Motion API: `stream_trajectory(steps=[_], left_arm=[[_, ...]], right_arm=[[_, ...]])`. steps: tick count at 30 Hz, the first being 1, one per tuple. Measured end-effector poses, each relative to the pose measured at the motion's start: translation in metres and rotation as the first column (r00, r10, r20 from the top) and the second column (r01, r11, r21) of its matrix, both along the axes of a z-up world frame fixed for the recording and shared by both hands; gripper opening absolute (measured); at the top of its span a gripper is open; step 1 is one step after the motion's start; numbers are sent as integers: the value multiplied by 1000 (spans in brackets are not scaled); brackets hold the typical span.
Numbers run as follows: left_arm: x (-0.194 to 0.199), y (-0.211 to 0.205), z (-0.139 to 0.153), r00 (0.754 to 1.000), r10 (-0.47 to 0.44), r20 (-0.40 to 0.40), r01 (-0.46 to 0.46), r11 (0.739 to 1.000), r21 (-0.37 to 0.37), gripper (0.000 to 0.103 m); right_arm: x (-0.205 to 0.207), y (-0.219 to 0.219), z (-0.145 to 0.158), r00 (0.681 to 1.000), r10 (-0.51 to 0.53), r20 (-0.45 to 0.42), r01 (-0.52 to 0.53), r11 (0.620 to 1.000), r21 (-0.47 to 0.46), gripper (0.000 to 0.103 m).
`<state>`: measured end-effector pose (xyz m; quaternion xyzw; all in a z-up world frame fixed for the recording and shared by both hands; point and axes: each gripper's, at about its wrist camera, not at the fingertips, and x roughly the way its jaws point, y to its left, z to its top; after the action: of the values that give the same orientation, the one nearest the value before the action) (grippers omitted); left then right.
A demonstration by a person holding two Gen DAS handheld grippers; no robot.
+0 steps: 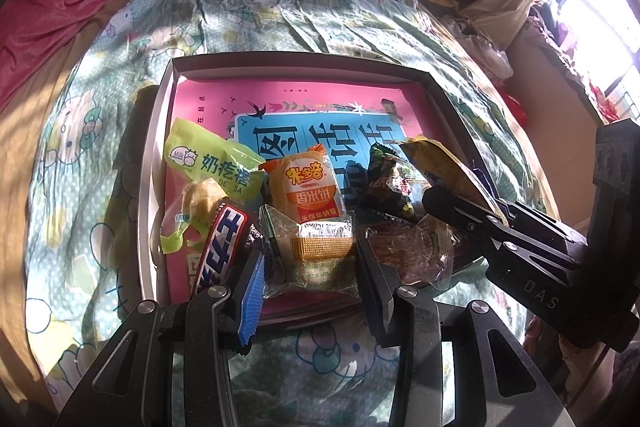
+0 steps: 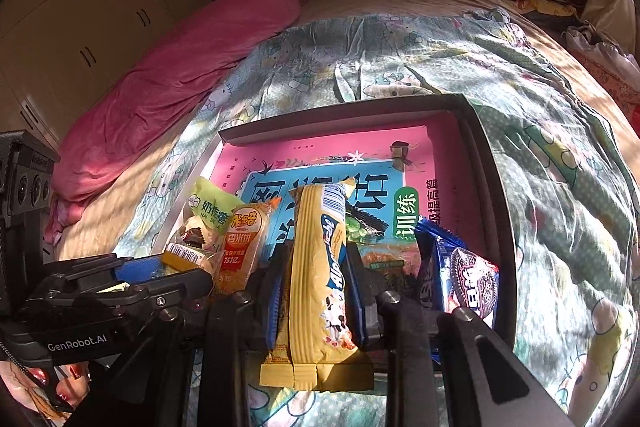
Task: Organize snacks
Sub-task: 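Carry the wafer bar over the tray with the right tool, then lower the wafer bar into the tray and open the right tool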
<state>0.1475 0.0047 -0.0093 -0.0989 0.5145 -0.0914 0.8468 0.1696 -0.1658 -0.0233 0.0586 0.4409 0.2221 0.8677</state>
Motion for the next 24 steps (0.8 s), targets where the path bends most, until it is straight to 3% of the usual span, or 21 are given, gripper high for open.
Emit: stream_trajectory(steps=[11,20,24], left_arm=[[2,-1,-1,1000,0,-5,0,1000,6,44],[4,-4,0,1000,1,-7,0,1000,17,44],[4,-4,2,1000,2,-2,-2,1000,24,44]], right_arm=[[0,-4,3,1000,-21,19,22,999,-29,29],[-5,-3,8,999,-21,42,23,998,-62,36],[-7,-5,10,998,-26,53,29,998,-62,45]])
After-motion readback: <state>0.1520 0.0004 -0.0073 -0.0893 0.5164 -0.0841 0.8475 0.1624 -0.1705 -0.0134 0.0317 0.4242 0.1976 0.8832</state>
